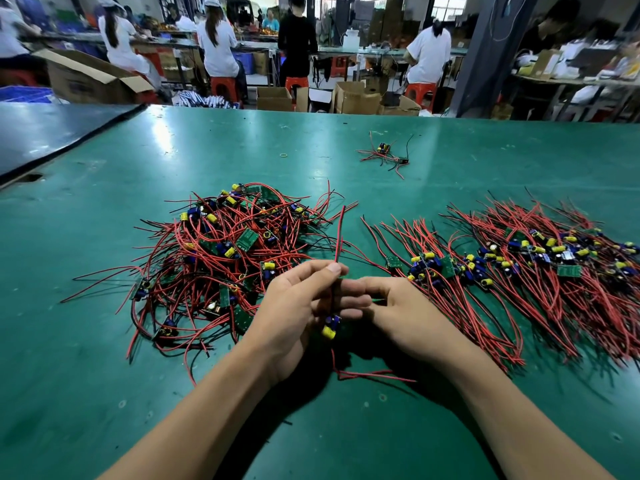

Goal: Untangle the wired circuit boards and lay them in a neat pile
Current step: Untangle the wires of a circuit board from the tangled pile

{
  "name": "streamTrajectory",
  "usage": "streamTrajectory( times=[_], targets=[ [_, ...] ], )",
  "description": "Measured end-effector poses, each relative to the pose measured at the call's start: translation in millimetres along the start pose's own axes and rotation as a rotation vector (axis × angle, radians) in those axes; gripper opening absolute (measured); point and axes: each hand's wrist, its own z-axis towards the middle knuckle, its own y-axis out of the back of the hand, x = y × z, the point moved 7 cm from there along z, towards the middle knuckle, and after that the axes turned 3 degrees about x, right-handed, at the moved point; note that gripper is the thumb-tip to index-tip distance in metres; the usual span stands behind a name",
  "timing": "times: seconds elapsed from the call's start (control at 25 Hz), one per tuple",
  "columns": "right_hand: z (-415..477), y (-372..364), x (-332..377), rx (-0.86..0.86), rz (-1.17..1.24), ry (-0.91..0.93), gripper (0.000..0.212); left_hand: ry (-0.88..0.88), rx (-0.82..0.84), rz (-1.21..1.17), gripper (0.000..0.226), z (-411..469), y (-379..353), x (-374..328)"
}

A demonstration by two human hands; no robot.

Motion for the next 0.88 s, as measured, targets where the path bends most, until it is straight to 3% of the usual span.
streamTrajectory(
  times=[0.12, 0.24, 0.32, 0.52, 0.64, 0.76, 0.88],
  targets=[
    [-5, -16, 6, 0.172, 0.113, -0.009, 0.012, -0.041, -0.065, -0.062, 0.01, 0, 5, -8],
    [-12, -22, 11, 0.294, 0.164, -0.083, 0.03, -0.101, -0.129, -0.124, 0.008, 2, 11, -15],
    [-16, -24, 13, 0.322, 0.084, -0.093, 0.028, -0.132, -0.168, -0.172, 0.007, 4, 15, -16],
    [-8, -27, 22, 0.006, -0.421, 0.079, 0.023, -0.138, -0.155, -0.216, 0.006, 8, 17, -12],
    [-9, -24, 30, -0.065, -0.396, 0.145, 0.012, -0.11, -0.13, -0.185, 0.013, 8, 17, -10],
    [-12, -10, 35, -0.104, -0.392, 0.179, 0.016, -0.055, -0.075, 0.044, 0.034, 6, 15, -7],
    [-13, 3, 36, -0.146, -0.46, 0.181, 0.015, -0.02, -0.023, 0.251, 0.03, 1, 11, -2]
  ],
)
